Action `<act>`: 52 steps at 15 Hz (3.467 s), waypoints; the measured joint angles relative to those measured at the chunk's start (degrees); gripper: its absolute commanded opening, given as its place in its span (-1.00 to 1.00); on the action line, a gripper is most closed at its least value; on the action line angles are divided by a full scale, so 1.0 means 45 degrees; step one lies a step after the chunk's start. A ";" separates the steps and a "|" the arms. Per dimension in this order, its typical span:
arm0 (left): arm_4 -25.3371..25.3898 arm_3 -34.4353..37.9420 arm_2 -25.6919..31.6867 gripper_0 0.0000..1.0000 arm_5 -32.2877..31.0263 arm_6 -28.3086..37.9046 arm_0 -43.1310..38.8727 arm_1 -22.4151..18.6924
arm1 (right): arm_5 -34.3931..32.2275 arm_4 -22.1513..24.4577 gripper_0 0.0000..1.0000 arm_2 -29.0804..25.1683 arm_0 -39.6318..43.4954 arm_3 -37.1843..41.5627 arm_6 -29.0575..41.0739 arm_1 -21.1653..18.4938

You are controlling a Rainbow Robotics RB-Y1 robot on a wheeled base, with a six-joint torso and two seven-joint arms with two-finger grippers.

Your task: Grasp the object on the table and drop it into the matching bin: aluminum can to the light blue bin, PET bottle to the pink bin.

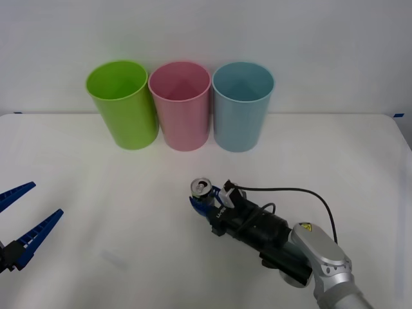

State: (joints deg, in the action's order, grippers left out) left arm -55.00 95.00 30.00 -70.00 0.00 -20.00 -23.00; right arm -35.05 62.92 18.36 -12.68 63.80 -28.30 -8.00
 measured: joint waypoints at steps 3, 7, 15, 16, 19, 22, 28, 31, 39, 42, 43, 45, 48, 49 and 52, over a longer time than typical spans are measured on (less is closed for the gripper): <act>0.0000 0.0000 0.0000 1.00 0.0000 0.0000 0.0000 0.0000 | -0.0162 -0.0071 -1.00 -0.0078 0.0003 0.0000 -0.0019 -0.0088; 0.0000 0.0000 0.0000 1.00 0.0000 0.0000 0.0000 0.0000 | -0.0666 -0.0542 -1.00 -0.0101 0.0225 0.0402 0.0010 -0.0724; 0.0000 0.0000 0.0000 1.00 0.0000 0.0000 -0.0001 0.0000 | 0.0121 -0.1675 -1.00 -0.0147 0.3192 0.5438 0.1107 -0.2827; 0.0000 0.0000 0.0000 1.00 0.0000 0.0000 -0.0001 0.0000 | 0.0214 -0.1692 -1.00 -0.0287 0.3658 0.6237 0.1636 -0.3100; 0.0000 0.0000 0.0000 1.00 0.0000 0.0000 0.0000 0.0000 | 0.0414 -0.1697 -1.00 -0.0891 0.4882 0.8265 0.2917 -0.3674; 0.0000 0.0000 0.0000 1.00 0.0000 0.0000 0.0000 0.0000 | 0.0543 -0.1581 -1.00 -0.1656 0.5847 0.9825 0.3904 -0.4006; 0.0000 0.0000 0.0000 1.00 0.0000 0.0000 0.0000 0.0000 | 0.0608 -0.1450 -1.00 -0.3455 0.6417 1.1785 0.5744 -0.4445; 0.0000 0.0000 0.0000 1.00 0.0000 0.0000 0.0000 0.0000 | 0.0847 -0.1507 -1.00 -0.4132 0.6273 1.2299 0.6065 -0.4802; 0.0000 0.0000 0.0000 1.00 0.0000 0.0000 0.0000 0.0000 | 0.2277 -0.1580 -1.00 -0.4199 0.4025 1.1810 0.8291 -0.6689; 0.0000 0.0000 0.0000 1.00 0.0000 -0.0001 0.0000 0.0000 | 0.2282 -0.1524 -1.00 -0.3704 0.2229 1.0355 0.8442 -0.6828; 0.0000 0.0000 0.0000 1.00 0.0000 0.0000 0.0000 0.0000 | 0.2286 -0.1486 -1.00 -0.3494 0.1626 0.9872 0.8501 -0.6815; 0.0000 0.0000 0.0000 1.00 0.0000 0.0000 0.0000 0.0000 | 0.2302 -0.1414 -1.00 -0.3081 0.0453 0.8796 0.8583 -0.6704; 0.0000 0.0000 0.0000 1.00 0.0000 0.0000 0.0000 0.0000 | 0.2285 -0.1091 -1.00 -0.2510 -0.1127 0.7234 0.8665 -0.6246; 0.0000 0.0000 0.0000 1.00 0.0000 0.0000 0.0000 0.0000 | 0.2285 -0.0770 -1.00 -0.2426 -0.1595 0.6741 0.8694 -0.5958; 0.0000 0.0000 0.0000 1.00 0.0000 0.0000 0.0000 0.0000 | 0.2283 0.0403 -1.00 -0.2348 -0.2982 0.5167 0.8855 -0.4819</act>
State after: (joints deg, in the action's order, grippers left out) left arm -55.00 95.00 30.00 -70.00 0.00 -20.00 -23.00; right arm -24.77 64.73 7.79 -26.10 87.05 11.55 -29.68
